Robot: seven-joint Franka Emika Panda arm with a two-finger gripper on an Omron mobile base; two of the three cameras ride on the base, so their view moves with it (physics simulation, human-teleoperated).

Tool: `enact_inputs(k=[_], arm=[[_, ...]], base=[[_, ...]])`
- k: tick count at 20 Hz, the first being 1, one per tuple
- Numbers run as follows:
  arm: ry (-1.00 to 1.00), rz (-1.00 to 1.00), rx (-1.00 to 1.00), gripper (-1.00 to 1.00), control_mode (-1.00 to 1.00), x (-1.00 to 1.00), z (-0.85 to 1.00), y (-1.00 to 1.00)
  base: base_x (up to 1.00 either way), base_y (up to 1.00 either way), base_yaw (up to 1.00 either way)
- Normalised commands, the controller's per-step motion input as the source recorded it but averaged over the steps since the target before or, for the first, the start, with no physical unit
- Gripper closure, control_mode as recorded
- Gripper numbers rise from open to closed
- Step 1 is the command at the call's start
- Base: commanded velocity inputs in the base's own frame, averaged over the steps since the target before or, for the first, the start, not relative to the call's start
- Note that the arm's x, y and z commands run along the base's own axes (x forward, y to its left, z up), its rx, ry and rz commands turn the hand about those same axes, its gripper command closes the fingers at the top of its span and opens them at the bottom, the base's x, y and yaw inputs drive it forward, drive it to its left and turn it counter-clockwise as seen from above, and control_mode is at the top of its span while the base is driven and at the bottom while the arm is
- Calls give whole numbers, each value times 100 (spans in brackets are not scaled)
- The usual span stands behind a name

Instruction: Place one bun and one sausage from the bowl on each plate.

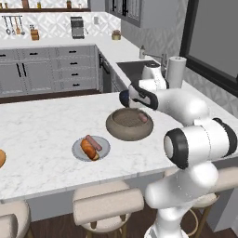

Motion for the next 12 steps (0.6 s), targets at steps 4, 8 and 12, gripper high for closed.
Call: enact_inputs(k=[4,8,12], arm=[[18,-19,0,-100,-100,63,-56,0],[15,-16,0,-100,-100,26,-69,-8],[10,-3,0,-100,-100,0,-48,-11]], base=[[0,0,0],[0,0,0],[0,0,0]])
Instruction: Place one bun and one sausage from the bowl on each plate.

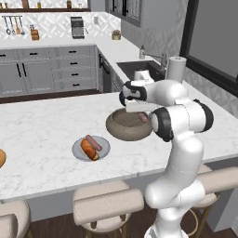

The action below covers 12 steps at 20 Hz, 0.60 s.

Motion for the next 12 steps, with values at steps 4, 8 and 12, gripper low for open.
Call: enact_inputs(k=[4,8,12], arm=[[3,0,0,-100,-100,-41,-11,-1],[1,0,0,-100,-100,-36,-1,0],[5,0,0,-100,-100,-36,-5,0]], base=[[0,0,0],[0,0,0],[0,0,0]])
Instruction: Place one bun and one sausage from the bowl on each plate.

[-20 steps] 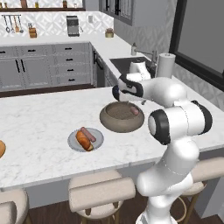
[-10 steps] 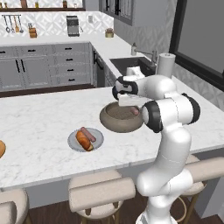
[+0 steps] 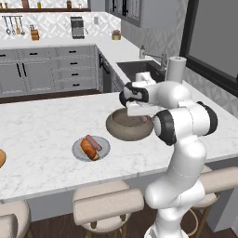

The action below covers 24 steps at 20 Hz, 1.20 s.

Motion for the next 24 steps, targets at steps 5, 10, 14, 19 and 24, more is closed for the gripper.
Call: enact_inputs(k=[5,10,14,19,24], arm=[[10,0,0,-100,-100,-1,-10,0],[0,0,0,-100,-100,21,0,0],[1,0,0,-100,-100,43,0,0],[1,0,0,-100,-100,19,-2,0],[3,0,0,-100,-100,-18,-13,0]], base=[[0,0,0],[0,0,0],[0,0,0],[0,0,0],[0,0,0]])
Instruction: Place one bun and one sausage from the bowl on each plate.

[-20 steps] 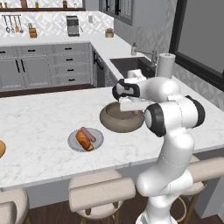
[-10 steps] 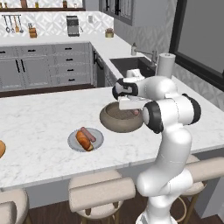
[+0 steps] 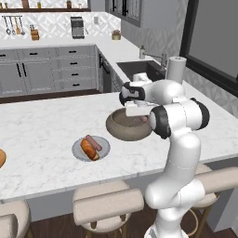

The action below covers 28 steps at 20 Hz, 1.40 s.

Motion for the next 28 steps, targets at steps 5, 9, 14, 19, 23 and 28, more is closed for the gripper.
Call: enact_inputs(k=[5,9,14,19,23,28], arm=[[3,-1,0,100,-100,-21,-8,0],[1,0,0,100,-100,0,-2,0],[0,0,0,100,-100,0,0,0],[-14,4,-5,100,-100,-32,41,7],[-66,2,0,100,-100,-97,90,2],[-49,4,5,100,-100,-100,91,1]], base=[[0,0,0],[0,0,0],[0,0,0],[0,0,0],[0,0,0],[0,0,0]])
